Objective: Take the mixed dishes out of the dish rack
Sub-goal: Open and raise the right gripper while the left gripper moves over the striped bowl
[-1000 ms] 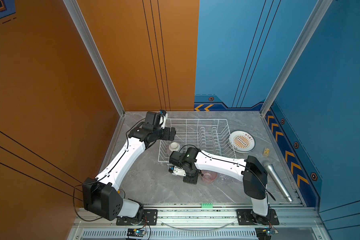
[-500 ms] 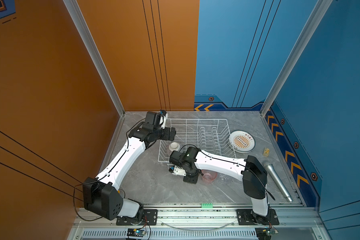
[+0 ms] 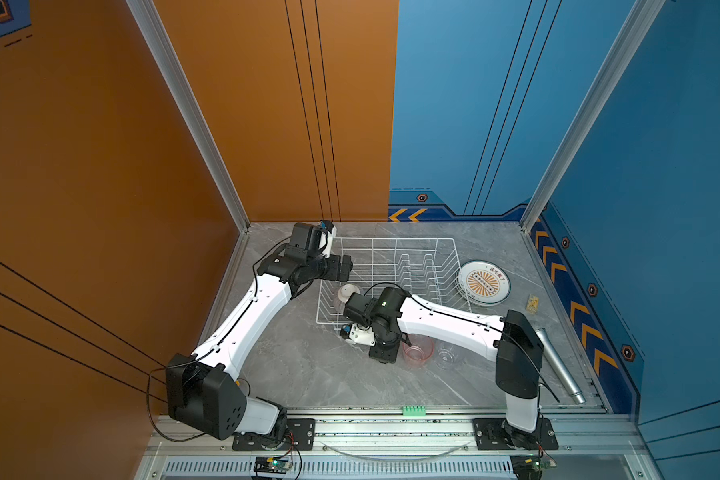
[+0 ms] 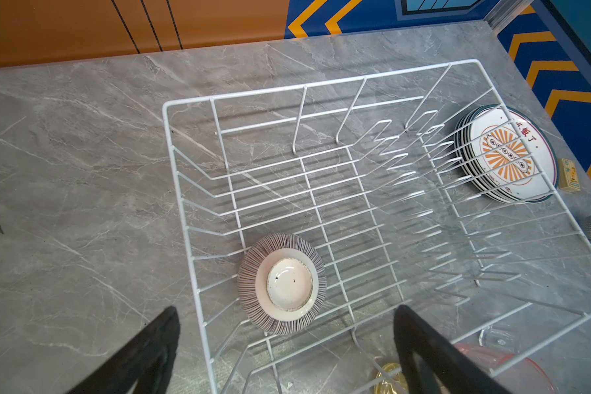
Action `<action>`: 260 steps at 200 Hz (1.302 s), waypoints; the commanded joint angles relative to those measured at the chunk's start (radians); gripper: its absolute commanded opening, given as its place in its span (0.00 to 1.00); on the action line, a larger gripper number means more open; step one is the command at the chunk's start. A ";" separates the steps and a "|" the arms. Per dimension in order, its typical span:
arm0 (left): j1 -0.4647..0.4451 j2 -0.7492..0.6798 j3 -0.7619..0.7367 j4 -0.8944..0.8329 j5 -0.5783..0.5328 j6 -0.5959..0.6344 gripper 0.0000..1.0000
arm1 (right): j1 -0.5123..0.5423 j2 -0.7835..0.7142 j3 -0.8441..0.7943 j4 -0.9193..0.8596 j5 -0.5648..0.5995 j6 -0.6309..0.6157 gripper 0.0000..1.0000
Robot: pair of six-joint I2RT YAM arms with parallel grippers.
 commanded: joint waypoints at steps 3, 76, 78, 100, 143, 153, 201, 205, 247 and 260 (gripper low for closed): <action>-0.002 0.012 -0.001 -0.030 -0.009 0.020 1.00 | -0.036 -0.119 0.002 0.043 -0.122 -0.009 0.44; -0.101 0.133 0.102 -0.255 -0.177 0.086 0.87 | -0.231 -0.379 -0.147 0.241 -0.198 0.071 0.52; -0.103 0.138 0.105 -0.260 -0.180 0.087 0.87 | -0.236 -0.384 -0.153 0.248 -0.198 0.074 0.52; -0.128 0.188 0.131 -0.293 -0.174 0.092 0.77 | -0.289 -0.443 -0.210 0.302 -0.224 0.102 0.54; -0.148 0.294 0.186 -0.321 -0.181 0.092 0.70 | -0.356 -0.538 -0.293 0.391 -0.283 0.144 0.57; -0.149 0.318 0.202 -0.327 -0.190 0.089 0.70 | -0.396 -0.559 -0.313 0.410 -0.293 0.154 0.58; -0.146 0.394 0.242 -0.338 -0.196 0.083 0.75 | -0.461 -0.635 -0.391 0.473 -0.329 0.188 0.61; -0.146 0.399 0.244 -0.339 -0.195 0.083 0.75 | -0.466 -0.638 -0.395 0.477 -0.331 0.190 0.61; -0.132 0.448 0.280 -0.351 -0.162 0.083 0.74 | -0.494 -0.657 -0.418 0.499 -0.353 0.202 0.61; -0.131 0.466 0.290 -0.358 -0.161 0.084 0.74 | -0.501 -0.659 -0.424 0.502 -0.356 0.203 0.62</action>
